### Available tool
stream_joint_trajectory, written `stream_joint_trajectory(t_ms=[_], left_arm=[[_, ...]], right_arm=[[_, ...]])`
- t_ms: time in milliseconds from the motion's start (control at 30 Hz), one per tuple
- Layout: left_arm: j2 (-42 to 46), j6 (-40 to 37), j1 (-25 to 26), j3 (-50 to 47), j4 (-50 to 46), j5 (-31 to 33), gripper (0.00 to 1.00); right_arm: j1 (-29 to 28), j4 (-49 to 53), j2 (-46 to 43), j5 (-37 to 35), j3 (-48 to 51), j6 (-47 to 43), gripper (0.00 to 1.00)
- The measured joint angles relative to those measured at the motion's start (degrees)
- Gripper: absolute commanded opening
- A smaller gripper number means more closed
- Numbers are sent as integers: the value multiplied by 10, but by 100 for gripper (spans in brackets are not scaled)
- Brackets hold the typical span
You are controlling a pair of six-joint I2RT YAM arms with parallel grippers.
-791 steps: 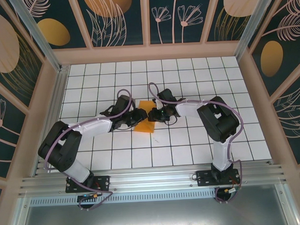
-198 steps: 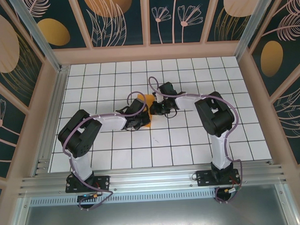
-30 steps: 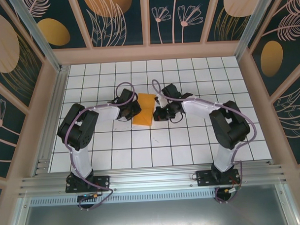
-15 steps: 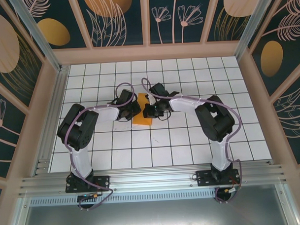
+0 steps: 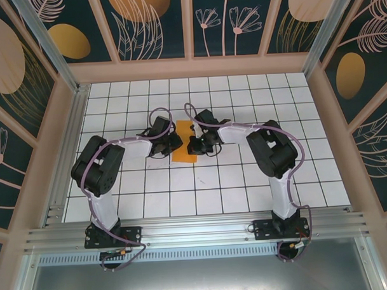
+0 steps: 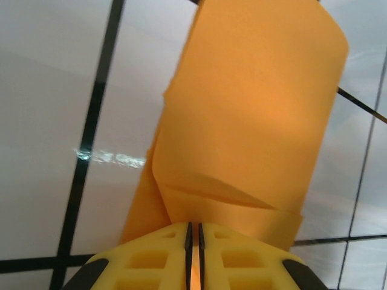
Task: Fold a paper plane with a square sheet of paper (pick it up from the middle)
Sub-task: Fold the triangle a second time at the center of the table.
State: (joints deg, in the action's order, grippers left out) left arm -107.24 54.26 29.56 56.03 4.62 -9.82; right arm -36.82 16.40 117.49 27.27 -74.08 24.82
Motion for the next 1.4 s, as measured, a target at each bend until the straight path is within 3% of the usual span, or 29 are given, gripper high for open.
stream_joint_trajectory(t_ms=[433,900,1400], left_arm=[[6,-7,1,-56,85,-97,11],[-29,-7,13,56,-91,-30,8],[-62,-24,-41,100,-94,-43,8]], right_arm=[[0,0,0,0,0,0,3],[3,-25,-4,0,19,-1,3],[4,-104,-23,4,75,-4,3]])
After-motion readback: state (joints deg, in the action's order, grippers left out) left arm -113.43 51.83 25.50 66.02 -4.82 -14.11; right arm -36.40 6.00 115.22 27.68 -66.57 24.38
